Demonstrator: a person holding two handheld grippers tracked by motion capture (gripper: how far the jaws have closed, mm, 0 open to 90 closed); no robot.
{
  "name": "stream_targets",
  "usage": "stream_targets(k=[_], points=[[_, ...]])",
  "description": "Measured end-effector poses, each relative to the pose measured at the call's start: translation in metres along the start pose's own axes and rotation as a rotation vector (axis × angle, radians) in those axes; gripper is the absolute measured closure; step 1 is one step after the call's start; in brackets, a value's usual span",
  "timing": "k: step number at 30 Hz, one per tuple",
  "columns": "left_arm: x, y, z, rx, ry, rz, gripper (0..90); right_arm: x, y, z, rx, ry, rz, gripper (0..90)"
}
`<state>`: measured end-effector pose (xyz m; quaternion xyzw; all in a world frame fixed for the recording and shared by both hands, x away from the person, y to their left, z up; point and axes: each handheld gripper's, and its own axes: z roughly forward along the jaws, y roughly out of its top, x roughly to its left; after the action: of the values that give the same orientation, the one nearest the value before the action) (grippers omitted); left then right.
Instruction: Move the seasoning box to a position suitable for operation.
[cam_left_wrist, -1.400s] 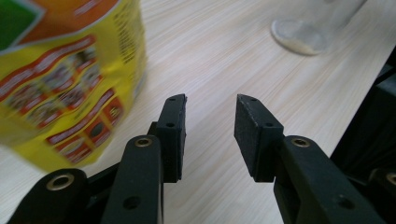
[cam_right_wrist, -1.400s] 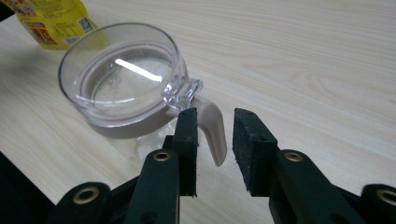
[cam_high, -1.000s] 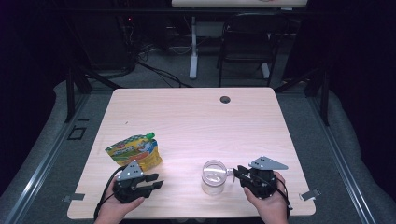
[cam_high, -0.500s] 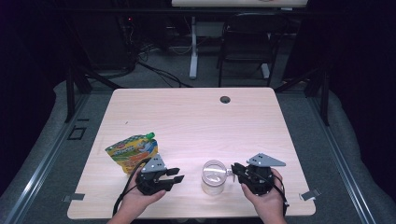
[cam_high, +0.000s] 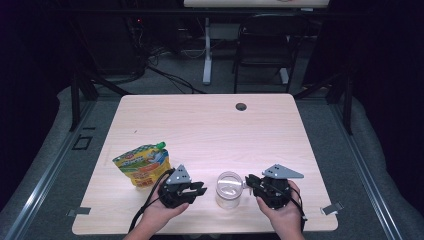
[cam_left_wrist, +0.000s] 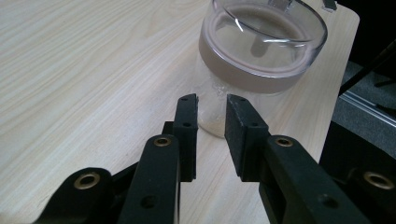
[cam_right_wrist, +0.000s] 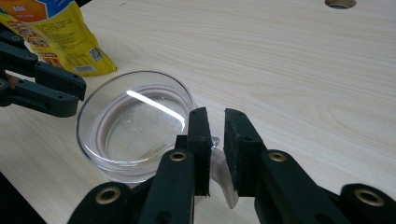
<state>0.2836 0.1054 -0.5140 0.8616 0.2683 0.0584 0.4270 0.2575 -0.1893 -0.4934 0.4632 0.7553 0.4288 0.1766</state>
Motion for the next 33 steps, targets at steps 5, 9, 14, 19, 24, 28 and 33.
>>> stream_targets(k=[5, 9, 14, 19, 24, 28, 33], points=[[-0.003, 0.002, 0.004, -0.005, -0.007, 0.010, 78.8, 0.000, -0.001, 0.000, -0.007, 0.003, 0.002, 80.9], [-0.006, 0.004, 0.008, 0.005, -0.012, 0.027, 83.1, -0.001, -0.001, 0.000, -0.004, 0.009, 0.002, 81.3], [-0.009, 0.006, 0.012, 0.015, -0.026, 0.040, 88.4, -0.002, -0.002, 0.000, -0.006, 0.013, 0.006, 81.5], [-0.011, 0.008, 0.016, 0.022, -0.036, 0.050, 90.0, -0.001, -0.002, 0.000, -0.007, 0.009, 0.001, 81.7], [-0.013, 0.009, 0.020, 0.023, -0.039, 0.056, 90.0, -0.002, -0.002, 0.000, -0.009, 0.012, 0.007, 81.6], [-0.013, 0.009, 0.020, 0.025, -0.041, 0.055, 90.0, -0.002, -0.002, 0.000, -0.009, 0.013, 0.007, 81.6], [-0.013, 0.010, 0.020, 0.025, -0.041, 0.058, 90.0, -0.001, -0.002, 0.000, -0.013, 0.013, 0.011, 81.6]])
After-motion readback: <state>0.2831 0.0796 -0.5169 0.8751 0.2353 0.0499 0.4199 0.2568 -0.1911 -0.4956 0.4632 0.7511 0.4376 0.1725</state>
